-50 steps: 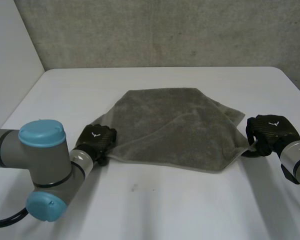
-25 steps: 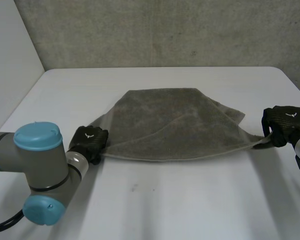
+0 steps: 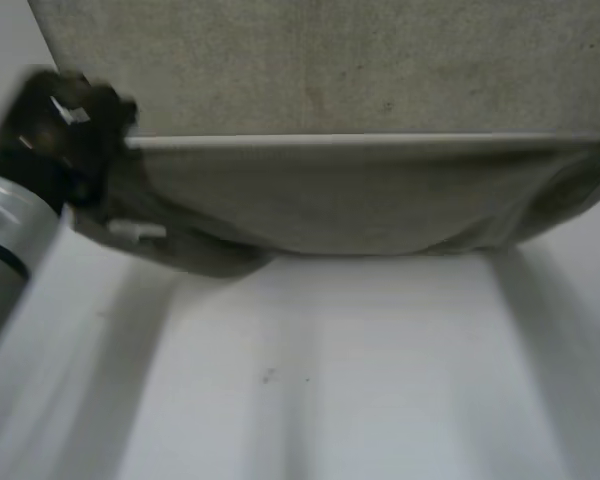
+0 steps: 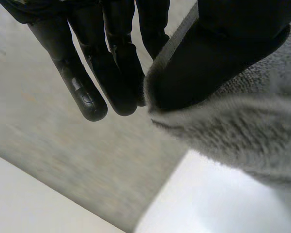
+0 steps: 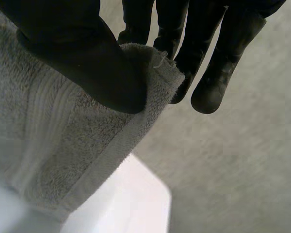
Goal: Fold the towel.
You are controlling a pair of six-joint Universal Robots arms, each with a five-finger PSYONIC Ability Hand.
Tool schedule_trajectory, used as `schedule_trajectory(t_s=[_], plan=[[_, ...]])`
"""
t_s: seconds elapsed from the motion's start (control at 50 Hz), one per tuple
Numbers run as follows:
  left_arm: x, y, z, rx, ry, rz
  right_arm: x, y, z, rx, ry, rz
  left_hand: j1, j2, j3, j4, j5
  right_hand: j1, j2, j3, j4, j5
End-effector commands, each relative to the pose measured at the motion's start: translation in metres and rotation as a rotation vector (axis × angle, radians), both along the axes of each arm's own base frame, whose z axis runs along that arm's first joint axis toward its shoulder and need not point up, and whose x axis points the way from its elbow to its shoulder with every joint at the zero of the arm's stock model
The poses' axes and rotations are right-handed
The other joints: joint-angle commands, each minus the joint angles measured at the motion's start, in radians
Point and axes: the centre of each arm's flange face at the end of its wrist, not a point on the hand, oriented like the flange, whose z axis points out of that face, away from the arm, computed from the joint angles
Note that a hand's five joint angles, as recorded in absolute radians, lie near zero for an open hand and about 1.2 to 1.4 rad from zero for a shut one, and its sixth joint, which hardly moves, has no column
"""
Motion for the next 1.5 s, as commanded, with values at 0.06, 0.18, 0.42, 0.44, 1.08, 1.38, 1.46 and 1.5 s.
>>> schedule_trajectory(t_s=[0.06, 0.18, 0.42, 0.44, 1.08, 1.38, 1.46, 1.5], plan=[[0.004, 0.0, 0.013, 0.193, -0.073, 0.01, 0.004, -0.008, 0.008, 0.097, 0.117, 0.033, 0.222, 0.179, 0.181, 0.18, 0.194, 0.208, 0.07, 0.04, 0.036, 0.189], [0.005, -0.039, -0.035, 0.362, -0.131, 0.056, 0.025, -0.03, -0.051, 0.269, 0.239, 0.086, 0.222, 0.179, 0.181, 0.18, 0.194, 0.208, 0.07, 0.04, 0.036, 0.189], [-0.028, -0.152, -0.045, 0.242, -0.071, 0.064, 0.064, -0.11, -0.051, -0.082, 0.145, -0.053, 0.222, 0.179, 0.181, 0.18, 0.194, 0.208, 0.07, 0.04, 0.036, 0.189], [-0.034, -0.163, -0.022, 0.137, -0.02, 0.058, 0.064, -0.11, -0.051, -0.084, 0.144, -0.053, 0.222, 0.179, 0.181, 0.18, 0.194, 0.208, 0.07, 0.04, 0.036, 0.189], [-0.008, -0.141, -0.028, 0.148, 0.461, 0.041, 0.062, -0.073, -0.105, 0.016, 0.022, 0.058, 0.222, 0.179, 0.181, 0.18, 0.194, 0.208, 0.07, 0.04, 0.036, 0.189], [0.018, -0.068, -0.172, 0.45, 0.166, 0.066, 0.044, -0.032, -0.189, 0.304, 0.131, 0.056, 0.222, 0.179, 0.181, 0.18, 0.194, 0.208, 0.07, 0.04, 0.036, 0.189], [0.027, -0.044, -0.196, 0.52, 0.042, 0.073, 0.037, -0.026, -0.189, 0.315, 0.136, 0.047, 0.222, 0.179, 0.181, 0.18, 0.194, 0.208, 0.07, 0.04, 0.036, 0.189], [0.028, -0.039, -0.198, 0.526, 0.022, 0.071, 0.032, -0.021, -0.187, 0.316, 0.129, 0.044, 0.222, 0.179, 0.181, 0.18, 0.194, 0.208, 0.07, 0.04, 0.036, 0.189]])
